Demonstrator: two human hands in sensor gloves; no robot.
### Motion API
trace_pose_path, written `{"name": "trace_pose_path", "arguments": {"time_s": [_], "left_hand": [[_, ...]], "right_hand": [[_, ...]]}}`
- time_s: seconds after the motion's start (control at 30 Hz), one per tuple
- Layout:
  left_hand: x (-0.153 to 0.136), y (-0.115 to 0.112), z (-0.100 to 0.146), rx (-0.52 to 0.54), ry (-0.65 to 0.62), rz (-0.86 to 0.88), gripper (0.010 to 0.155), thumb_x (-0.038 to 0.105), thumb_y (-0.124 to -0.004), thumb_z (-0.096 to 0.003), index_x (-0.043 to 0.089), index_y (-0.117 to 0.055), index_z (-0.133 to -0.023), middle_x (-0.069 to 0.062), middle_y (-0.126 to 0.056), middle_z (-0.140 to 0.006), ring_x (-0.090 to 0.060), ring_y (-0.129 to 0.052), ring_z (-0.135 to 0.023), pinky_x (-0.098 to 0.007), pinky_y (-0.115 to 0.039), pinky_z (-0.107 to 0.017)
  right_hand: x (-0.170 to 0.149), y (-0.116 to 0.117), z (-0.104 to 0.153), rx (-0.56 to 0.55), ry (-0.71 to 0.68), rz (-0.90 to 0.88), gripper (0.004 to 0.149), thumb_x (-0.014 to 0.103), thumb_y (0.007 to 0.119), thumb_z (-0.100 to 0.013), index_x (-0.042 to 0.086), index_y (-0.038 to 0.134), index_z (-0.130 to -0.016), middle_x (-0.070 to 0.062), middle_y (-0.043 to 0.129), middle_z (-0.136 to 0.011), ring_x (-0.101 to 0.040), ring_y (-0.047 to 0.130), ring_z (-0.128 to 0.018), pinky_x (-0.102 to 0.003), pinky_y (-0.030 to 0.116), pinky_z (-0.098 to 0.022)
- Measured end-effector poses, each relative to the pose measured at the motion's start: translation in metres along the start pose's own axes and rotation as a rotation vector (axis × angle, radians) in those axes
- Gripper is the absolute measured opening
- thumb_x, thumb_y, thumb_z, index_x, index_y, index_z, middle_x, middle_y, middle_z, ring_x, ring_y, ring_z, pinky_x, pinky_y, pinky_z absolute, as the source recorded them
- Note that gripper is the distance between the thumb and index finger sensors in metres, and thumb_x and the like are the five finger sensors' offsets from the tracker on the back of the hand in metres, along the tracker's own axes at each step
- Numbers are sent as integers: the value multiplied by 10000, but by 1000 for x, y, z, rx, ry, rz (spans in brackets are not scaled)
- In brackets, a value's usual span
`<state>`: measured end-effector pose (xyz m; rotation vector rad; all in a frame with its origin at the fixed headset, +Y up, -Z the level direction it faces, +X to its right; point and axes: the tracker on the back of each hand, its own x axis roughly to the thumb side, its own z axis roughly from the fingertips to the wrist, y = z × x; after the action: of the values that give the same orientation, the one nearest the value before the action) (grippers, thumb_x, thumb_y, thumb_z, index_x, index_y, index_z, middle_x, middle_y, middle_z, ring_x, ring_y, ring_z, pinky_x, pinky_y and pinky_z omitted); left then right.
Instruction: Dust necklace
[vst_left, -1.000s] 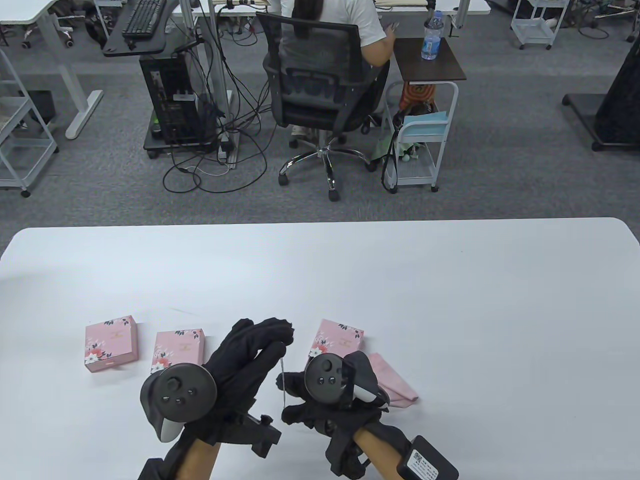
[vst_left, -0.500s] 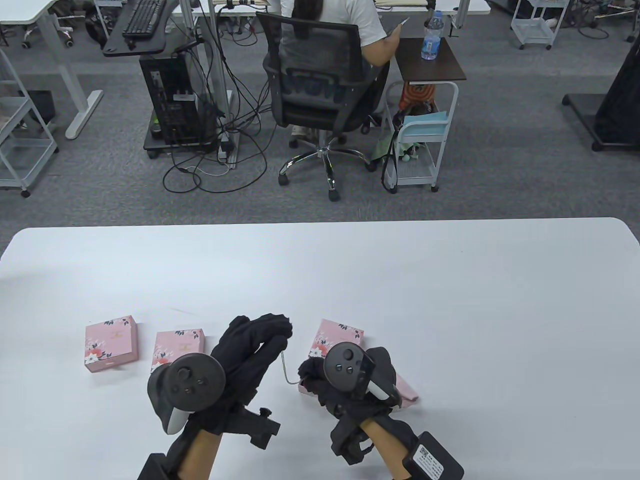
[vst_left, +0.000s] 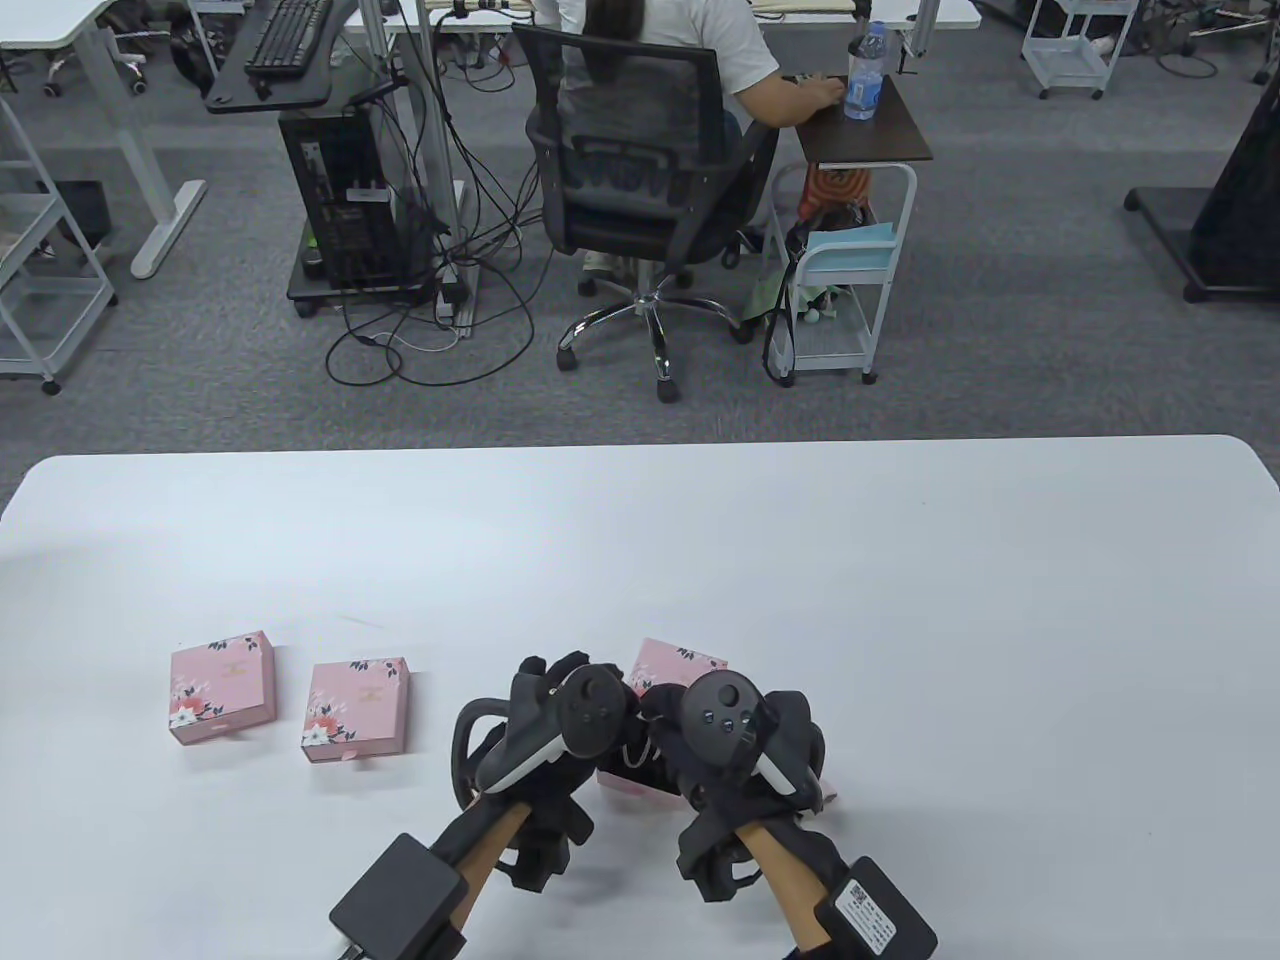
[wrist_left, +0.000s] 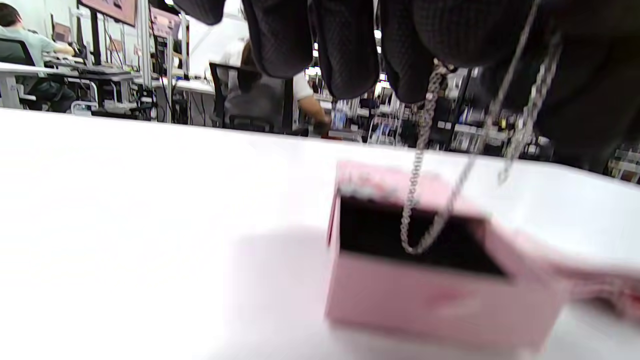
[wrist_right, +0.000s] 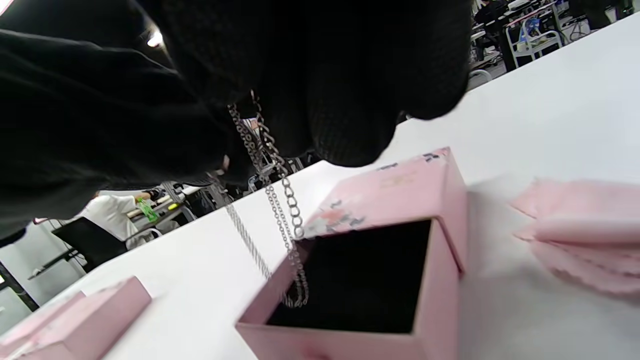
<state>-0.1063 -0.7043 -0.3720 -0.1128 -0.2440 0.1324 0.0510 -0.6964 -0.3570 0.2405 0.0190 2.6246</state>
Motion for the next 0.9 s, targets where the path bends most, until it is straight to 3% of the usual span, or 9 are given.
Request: {"name": "trace_pose_path", "arguments": {"time_s": [0.27,0.63,0.77,0.9], "left_hand": [[4,-30,-20,-99,-7,-2,422,513,-660,-526,454,-731,-938,134,-615,-1228,-262,-547,-1211,-561,-322,-879],[2,-28,-31,-146,-19,-6,561,534,-533,-570,460,-494,-1124,143,-480,-1291,-224,-440,-1256,-493,-203,-908],[-1,-36,-39,-223,-9,-38,606,535,-478,-573,485,-367,-1167,159,-307,-1333,-228,-286,-1278,-465,-118,-902],[-2,-45,-42,-262,-6,-79,614,537,-449,-569,509,-320,-1169,185,-229,-1335,-233,-214,-1278,-457,-81,-893]], "right_hand": [[-13,19,-7,49,69,28,405,264,766,-503,245,747,-907,-89,908,-827,-296,963,-673,-380,789,-537],[-23,20,-8,52,112,2,467,277,751,-513,263,671,-973,-100,814,-953,-331,881,-814,-427,728,-633],[-24,22,-7,78,117,83,548,312,780,-499,279,608,-1018,-91,733,-1039,-355,779,-931,-466,646,-718],[-25,29,-8,195,114,224,742,424,796,-467,286,433,-1099,-93,509,-1179,-405,485,-1103,-527,447,-820]]}}
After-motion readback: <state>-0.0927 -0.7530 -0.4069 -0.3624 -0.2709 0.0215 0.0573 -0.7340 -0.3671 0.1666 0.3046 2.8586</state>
